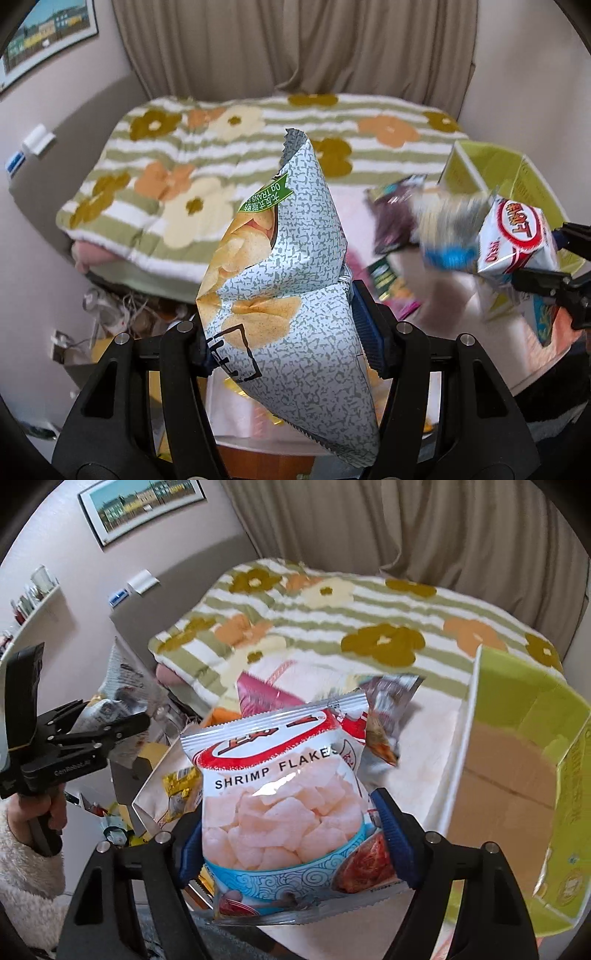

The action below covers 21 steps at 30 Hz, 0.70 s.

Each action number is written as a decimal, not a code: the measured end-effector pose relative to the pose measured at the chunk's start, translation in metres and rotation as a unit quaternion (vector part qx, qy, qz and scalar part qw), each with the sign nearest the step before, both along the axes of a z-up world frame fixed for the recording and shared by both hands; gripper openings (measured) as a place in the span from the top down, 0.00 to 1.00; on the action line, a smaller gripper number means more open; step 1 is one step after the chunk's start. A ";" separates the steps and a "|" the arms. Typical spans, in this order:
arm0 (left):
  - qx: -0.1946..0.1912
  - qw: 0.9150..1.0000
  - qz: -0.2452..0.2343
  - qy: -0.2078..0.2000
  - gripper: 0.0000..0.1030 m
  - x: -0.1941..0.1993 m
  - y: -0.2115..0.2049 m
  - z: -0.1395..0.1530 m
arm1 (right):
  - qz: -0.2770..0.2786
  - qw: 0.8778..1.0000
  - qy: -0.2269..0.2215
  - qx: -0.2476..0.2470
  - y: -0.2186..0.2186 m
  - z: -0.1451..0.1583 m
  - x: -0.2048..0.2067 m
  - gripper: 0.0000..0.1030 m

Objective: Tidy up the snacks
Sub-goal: 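Carry both bags over the yellow-green box and open both grippers to drop them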

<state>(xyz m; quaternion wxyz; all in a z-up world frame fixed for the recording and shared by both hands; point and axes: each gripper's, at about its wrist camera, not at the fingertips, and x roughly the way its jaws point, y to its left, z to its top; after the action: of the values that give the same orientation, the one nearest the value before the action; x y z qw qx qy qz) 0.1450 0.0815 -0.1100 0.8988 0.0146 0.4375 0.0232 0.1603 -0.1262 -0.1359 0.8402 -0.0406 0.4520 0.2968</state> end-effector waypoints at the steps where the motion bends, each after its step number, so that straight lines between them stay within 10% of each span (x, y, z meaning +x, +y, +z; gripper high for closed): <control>1: 0.001 1.000 -0.001 -0.006 0.45 0.003 -0.010 0.005 | 0.003 1.000 -0.005 0.003 -0.008 0.006 0.004 0.26; 21: -0.052 0.994 -0.089 -0.047 0.45 0.098 -0.246 0.038 | -0.166 0.985 -0.035 -0.039 -0.206 0.031 0.048 0.26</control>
<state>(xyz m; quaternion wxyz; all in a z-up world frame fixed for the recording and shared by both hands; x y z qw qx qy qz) 0.2428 -0.1641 -0.0720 0.9164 0.0062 0.3924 -0.0790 0.2086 -0.3320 -0.1045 0.8906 -0.0083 0.4345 0.1342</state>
